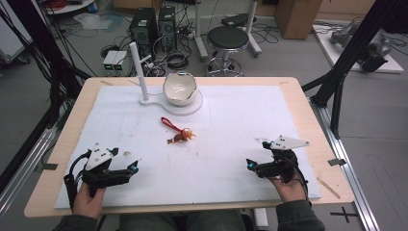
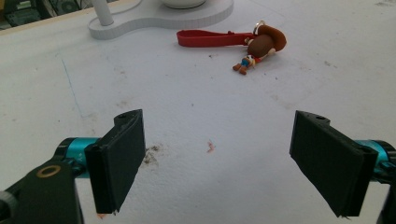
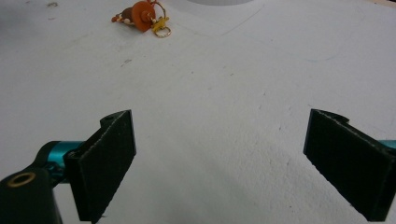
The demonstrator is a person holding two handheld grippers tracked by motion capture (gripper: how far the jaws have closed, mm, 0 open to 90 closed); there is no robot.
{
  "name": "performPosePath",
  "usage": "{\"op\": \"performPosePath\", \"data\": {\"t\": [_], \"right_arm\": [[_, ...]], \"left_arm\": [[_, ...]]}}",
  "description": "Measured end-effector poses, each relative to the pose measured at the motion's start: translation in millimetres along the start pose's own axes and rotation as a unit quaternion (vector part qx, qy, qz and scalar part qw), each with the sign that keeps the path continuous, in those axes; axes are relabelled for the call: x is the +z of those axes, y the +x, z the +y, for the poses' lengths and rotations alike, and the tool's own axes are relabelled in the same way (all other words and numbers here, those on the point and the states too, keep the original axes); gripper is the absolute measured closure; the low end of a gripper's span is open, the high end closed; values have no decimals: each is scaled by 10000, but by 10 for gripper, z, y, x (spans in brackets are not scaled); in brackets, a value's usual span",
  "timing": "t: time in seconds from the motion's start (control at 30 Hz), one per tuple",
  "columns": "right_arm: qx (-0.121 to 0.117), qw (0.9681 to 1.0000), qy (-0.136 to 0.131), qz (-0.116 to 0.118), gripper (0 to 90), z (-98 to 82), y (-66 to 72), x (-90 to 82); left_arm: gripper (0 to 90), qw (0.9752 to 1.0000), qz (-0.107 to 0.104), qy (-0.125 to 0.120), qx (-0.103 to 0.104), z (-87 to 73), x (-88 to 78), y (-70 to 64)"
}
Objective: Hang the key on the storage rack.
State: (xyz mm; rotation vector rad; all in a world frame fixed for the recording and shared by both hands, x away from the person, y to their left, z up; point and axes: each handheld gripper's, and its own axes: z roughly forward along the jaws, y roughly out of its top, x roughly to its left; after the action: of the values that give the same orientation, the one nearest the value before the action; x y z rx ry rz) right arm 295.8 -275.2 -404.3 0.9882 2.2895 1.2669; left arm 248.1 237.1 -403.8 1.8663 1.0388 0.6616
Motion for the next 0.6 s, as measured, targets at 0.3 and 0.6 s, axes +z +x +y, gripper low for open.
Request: {"op": "performPosePath", "data": {"t": [0.3, 0.6], "right_arm": [[-22, 10000, 44, 49, 84, 7, -6, 42], [-48, 10000, 8, 62, 84, 26, 15, 34]], "left_arm": [[187, 10000, -26, -5, -9, -11, 6, 7], [187, 10000, -83, -29, 31, -9, -6, -7]]}}
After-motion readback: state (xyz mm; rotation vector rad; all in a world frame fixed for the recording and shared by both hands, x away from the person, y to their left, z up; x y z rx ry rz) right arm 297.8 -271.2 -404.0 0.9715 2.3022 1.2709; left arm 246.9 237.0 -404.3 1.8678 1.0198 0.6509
